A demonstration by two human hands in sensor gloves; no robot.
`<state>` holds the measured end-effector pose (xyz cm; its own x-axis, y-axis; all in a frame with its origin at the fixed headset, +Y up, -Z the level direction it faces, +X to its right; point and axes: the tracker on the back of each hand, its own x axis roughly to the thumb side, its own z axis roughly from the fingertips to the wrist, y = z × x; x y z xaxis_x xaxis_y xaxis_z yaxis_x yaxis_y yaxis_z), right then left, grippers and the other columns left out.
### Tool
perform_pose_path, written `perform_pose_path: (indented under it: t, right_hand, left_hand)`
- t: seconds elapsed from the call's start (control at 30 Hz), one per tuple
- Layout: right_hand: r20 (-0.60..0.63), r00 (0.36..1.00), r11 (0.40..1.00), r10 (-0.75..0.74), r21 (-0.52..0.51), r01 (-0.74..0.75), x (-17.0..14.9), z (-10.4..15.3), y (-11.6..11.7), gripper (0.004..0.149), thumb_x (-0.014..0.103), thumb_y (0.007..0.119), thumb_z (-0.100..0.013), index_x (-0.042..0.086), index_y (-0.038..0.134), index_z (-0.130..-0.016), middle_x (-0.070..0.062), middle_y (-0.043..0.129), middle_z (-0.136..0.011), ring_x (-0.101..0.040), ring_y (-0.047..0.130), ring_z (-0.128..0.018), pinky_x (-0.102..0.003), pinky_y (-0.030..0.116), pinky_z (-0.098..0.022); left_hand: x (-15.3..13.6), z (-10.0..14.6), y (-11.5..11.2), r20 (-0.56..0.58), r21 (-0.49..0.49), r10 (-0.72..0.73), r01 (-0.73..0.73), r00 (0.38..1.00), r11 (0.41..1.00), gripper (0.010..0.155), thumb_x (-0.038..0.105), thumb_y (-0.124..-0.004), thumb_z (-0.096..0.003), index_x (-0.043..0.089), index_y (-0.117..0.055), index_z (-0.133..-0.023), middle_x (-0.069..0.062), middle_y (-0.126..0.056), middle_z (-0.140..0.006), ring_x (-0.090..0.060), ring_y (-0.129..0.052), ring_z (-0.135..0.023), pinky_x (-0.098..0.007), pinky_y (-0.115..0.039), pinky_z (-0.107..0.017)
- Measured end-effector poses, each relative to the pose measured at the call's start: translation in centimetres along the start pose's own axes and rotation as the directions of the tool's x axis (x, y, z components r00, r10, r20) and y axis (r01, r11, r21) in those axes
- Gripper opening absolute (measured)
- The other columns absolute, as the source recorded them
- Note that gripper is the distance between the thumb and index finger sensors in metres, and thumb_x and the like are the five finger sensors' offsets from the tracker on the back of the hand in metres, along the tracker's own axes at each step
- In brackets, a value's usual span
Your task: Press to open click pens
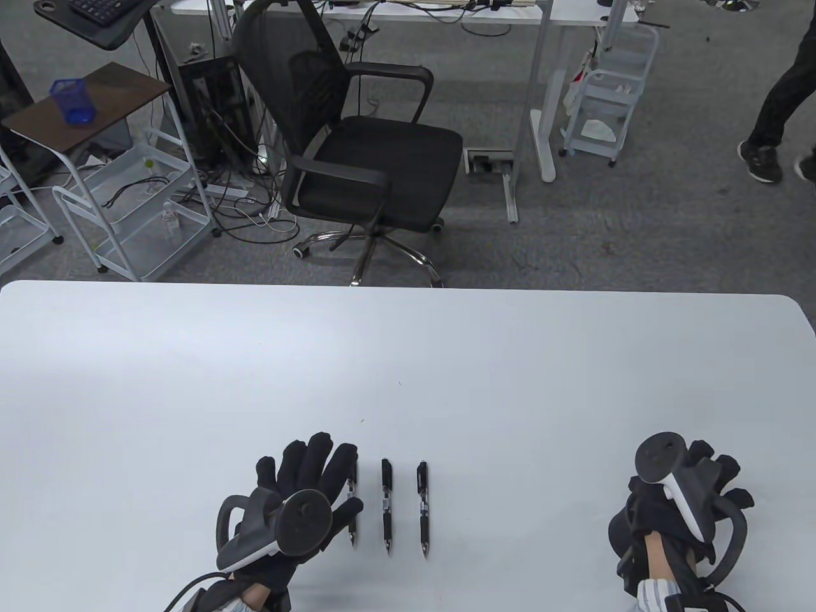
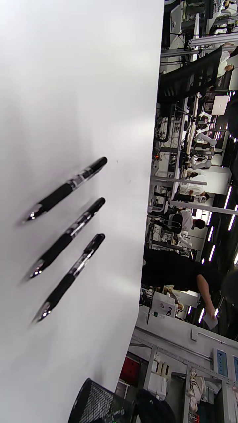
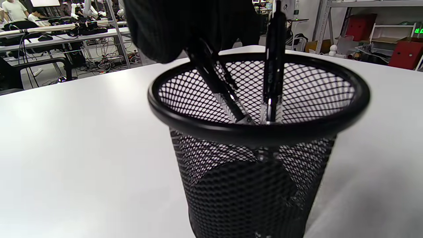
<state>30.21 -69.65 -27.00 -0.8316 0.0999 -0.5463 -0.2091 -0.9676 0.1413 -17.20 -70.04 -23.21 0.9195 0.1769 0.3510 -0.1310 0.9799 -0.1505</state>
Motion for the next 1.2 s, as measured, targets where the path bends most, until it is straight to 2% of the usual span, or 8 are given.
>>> perform_pose_path:
  t: [0.2, 0.5, 0.7, 0.87, 1.07, 1.2]
  right_hand:
    - [0.009, 0.999, 0.999, -0.037, 0.003, 0.037, 0.0, -0.1, 0.1, 0.050, 0.023, 0.080, -0.060, -0.002, 0.076, -0.103, -0.029, 0.018, -0.122, -0.059, 0.003, -0.101, -0.080, 0.009, -0.063]
    - [0.003, 1.000, 0.999, -0.027, -0.022, 0.027, 0.0, -0.1, 0.1, 0.044, 0.020, 0.080, -0.060, -0.004, 0.082, -0.097, -0.028, 0.023, -0.122, -0.059, 0.006, -0.102, -0.080, 0.010, -0.063]
    - [-0.004, 1.000, 0.998, -0.007, -0.058, 0.007, 0.1, 0.3, -0.5, 0.043, 0.019, 0.081, -0.060, -0.010, 0.084, -0.091, -0.030, 0.030, -0.122, -0.059, 0.009, -0.103, -0.081, 0.011, -0.063]
    - [-0.012, 1.000, 0.995, 0.016, -0.099, -0.017, 0.2, 1.0, -1.8, 0.044, 0.019, 0.080, -0.060, -0.011, 0.083, -0.092, -0.032, 0.038, -0.121, -0.059, 0.014, -0.105, -0.081, 0.012, -0.063]
    - [0.014, 1.000, 0.989, -0.026, -0.143, 0.028, 0.4, 2.4, -4.3, 0.046, 0.019, 0.079, -0.060, -0.013, 0.080, -0.094, -0.035, 0.047, -0.119, -0.063, 0.025, -0.106, -0.084, 0.014, -0.062]
    - [0.061, 0.996, 0.979, -0.059, -0.194, 0.070, 1.1, 4.3, -7.1, 0.047, 0.018, 0.079, -0.060, -0.014, 0.080, -0.094, -0.036, 0.052, -0.117, -0.063, 0.045, -0.104, -0.085, 0.018, -0.062]
  left_hand:
    - [0.0, 0.0, 0.0, 0.000, 0.001, -0.002, 0.002, 1.000, 1.000, 0.070, 0.058, -0.052, -0.0703, 0.028, -0.023, -0.126, -0.022, -0.024, -0.132, -0.060, -0.037, -0.116, -0.081, -0.032, -0.076]
    - [0.0, 0.0, 0.1, -0.001, 0.002, -0.001, 0.001, 1.000, 1.000, 0.070, 0.058, -0.052, -0.0703, 0.028, -0.023, -0.126, -0.022, -0.024, -0.132, -0.060, -0.037, -0.117, -0.081, -0.032, -0.076]
    - [0.0, 0.0, 0.1, -0.001, 0.002, -0.001, 0.001, 1.000, 1.000, 0.070, 0.058, -0.052, -0.0704, 0.028, -0.023, -0.126, -0.022, -0.024, -0.132, -0.059, -0.037, -0.117, -0.081, -0.032, -0.076]
    - [0.0, 0.0, 0.1, -0.001, 0.002, -0.001, 0.001, 1.000, 1.000, 0.070, 0.058, -0.052, -0.0704, 0.028, -0.023, -0.126, -0.022, -0.024, -0.132, -0.059, -0.037, -0.117, -0.081, -0.032, -0.076]
    - [0.0, 0.0, 0.1, -0.001, 0.002, -0.001, 0.001, 1.000, 1.000, 0.070, 0.058, -0.052, -0.0704, 0.028, -0.023, -0.126, -0.021, -0.024, -0.132, -0.059, -0.037, -0.117, -0.081, -0.032, -0.076]
    - [0.0, 0.1, 0.1, 0.004, 0.007, 0.007, -0.007, 1.000, 1.000, 0.070, 0.058, -0.052, -0.0704, 0.028, -0.023, -0.126, -0.021, -0.024, -0.132, -0.059, -0.037, -0.117, -0.081, -0.032, -0.076]
